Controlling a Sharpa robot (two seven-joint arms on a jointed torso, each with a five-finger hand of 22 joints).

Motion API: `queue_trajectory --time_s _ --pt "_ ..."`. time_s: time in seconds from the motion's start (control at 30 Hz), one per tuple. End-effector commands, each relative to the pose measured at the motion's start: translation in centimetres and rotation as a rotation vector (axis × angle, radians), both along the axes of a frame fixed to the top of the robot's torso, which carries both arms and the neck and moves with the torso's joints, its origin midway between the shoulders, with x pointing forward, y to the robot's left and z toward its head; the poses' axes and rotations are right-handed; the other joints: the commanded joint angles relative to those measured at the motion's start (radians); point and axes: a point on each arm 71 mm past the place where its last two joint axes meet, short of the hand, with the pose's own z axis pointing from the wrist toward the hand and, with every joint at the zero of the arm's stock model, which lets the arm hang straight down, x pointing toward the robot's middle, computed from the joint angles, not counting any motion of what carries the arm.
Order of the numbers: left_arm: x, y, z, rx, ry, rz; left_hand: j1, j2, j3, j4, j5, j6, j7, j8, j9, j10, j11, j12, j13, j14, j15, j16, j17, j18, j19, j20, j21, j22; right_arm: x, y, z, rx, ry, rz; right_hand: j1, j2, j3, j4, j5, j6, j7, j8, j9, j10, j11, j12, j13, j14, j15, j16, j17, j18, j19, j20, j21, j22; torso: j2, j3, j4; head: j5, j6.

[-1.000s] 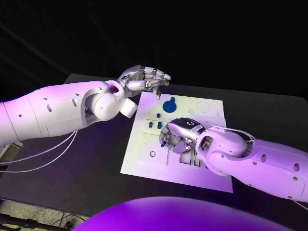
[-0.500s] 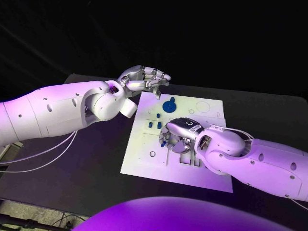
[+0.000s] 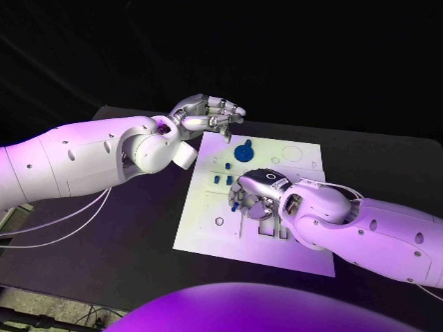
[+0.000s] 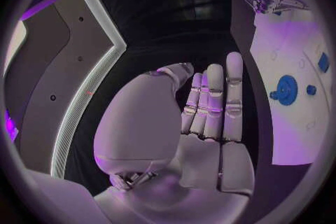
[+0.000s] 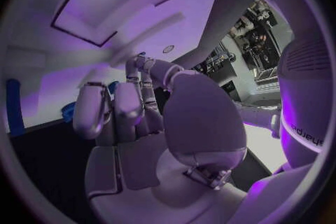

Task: Assemble the parts on the task board

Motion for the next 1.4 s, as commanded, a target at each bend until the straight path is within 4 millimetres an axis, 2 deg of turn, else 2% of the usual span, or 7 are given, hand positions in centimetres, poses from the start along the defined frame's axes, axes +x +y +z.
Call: queue_trajectory --time_s 0.03,0.47,0.73,0.9,1.07,1.23,1.4 --pt "-0.1 -0.2 0.1 -0.011 0.001 -0.019 -0.012 0.000 0.006 0.002 -0.005 -0.009 0.000 0.004 0.001 -0.007 0.003 -0.003 -0.001 0.001 0.007 -0.004 0.002 0.014 -0.002 0.004 0.006 0.001 -0.5 0.1 -0.7 -0.049 0.030 0.020 -0.006 0.005 0.004 0.001 0.002 -0.004 0.008 0.003 0.002 0.029 -0.029 0.002 0.002 -0.007 -0.003 -0.010 -0.006 -0.014 -0.011 0.000 -0.009 -0.004 0.001 0.0000 0.0000 0.000 0.000" --pt "-0.1 -0.2 0.1 -0.010 0.001 -0.018 -0.012 0.000 0.006 0.002 -0.005 -0.009 0.000 0.004 0.001 -0.007 0.003 -0.003 -0.001 0.001 0.007 -0.004 0.002 0.014 -0.002 0.004 0.006 0.001 -0.7 0.1 -0.7 -0.035 0.037 0.016 -0.031 -0.007 -0.020 0.009 0.016 -0.020 0.012 0.001 0.011 0.010 -0.024 -0.009 0.008 -0.012 0.002 -0.018 -0.019 -0.010 -0.025 0.004 -0.027 -0.019 0.000 0.0003 -0.0005 0.000 0.000" --pt "-0.1 -0.2 0.1 -0.009 0.004 -0.021 -0.016 0.001 0.009 0.000 -0.005 -0.011 0.000 0.006 0.002 -0.009 0.003 -0.004 -0.002 0.000 0.007 -0.005 0.002 0.014 -0.002 0.004 0.006 0.001 -0.4 -0.1 -0.6 -0.019 0.022 -0.019 -0.047 -0.023 -0.037 0.019 0.022 -0.105 0.034 -0.046 0.003 -0.055 0.000 -0.032 0.007 -0.017 0.021 -0.019 -0.028 0.000 -0.056 0.020 -0.070 -0.056 0.000 0.0007 0.0003 0.000 0.000" --pt "-0.1 -0.2 0.0 -0.009 0.005 -0.022 -0.017 0.000 0.010 -0.001 -0.005 -0.012 0.000 0.007 0.002 -0.011 0.004 -0.005 -0.002 0.000 0.007 -0.005 0.002 0.014 -0.003 0.004 0.005 0.001 -0.4 -0.2 -0.6 -0.015 0.019 -0.025 -0.052 -0.035 -0.037 0.023 0.020 -0.147 0.039 -0.069 -0.003 -0.096 0.010 -0.040 0.002 -0.026 0.030 -0.026 -0.041 0.004 -0.067 0.029 -0.088 -0.070 -0.001 0.0008 -0.0005 0.001 0.000" --pt "-0.1 -0.2 0.0 -0.009 0.006 -0.023 -0.017 0.000 0.010 -0.001 -0.005 -0.012 0.000 0.007 0.002 -0.011 0.004 -0.005 -0.002 0.000 0.007 -0.005 0.002 0.014 -0.003 0.004 0.005 0.001 -0.4 -0.4 -0.4 -0.006 0.014 -0.030 -0.052 -0.043 -0.039 0.023 0.021 -0.165 0.039 -0.078 -0.004 -0.105 0.010 -0.036 0.001 -0.029 0.031 -0.027 -0.045 0.005 -0.069 0.031 -0.091 -0.071 -0.001 0.0005 -0.0007 -0.001 0.000" --pt "-0.1 -0.1 0.0 -0.008 0.007 -0.023 -0.017 0.000 0.010 -0.001 -0.005 -0.012 0.000 0.007 0.002 -0.011 0.004 -0.005 -0.002 0.000 0.007 -0.005 0.002 0.014 -0.003 0.004 0.005 0.001 -0.7 -1.4 -0.1 0.005 0.008 -0.042 -0.051 -0.046 -0.040 0.021 0.022 -0.167 0.038 -0.079 -0.003 -0.105 0.009 -0.034 0.002 -0.028 0.030 -0.025 -0.043 0.005 -0.067 0.031 -0.089 -0.069 -0.001 0.0008 -0.0005 -0.001 0.000" --pt "-0.1 0.0 0.0 -0.007 0.008 -0.021 -0.017 0.000 0.010 -0.001 -0.005 -0.012 0.000 0.007 0.002 -0.011 0.004 -0.005 -0.002 0.000 0.007 -0.005 0.002 0.014 -0.003 0.004 0.005 0.001 -0.7 -3.0 1.0 0.016 -0.010 -0.065 -0.064 -0.064 -0.055 0.028 0.038 -0.166 0.038 -0.077 0.001 -0.112 0.010 -0.025 0.002 -0.027 0.031 -0.021 -0.043 0.004 -0.064 0.032 -0.088 -0.065 -0.002 0.0007 -0.0014 -0.006 0.000"
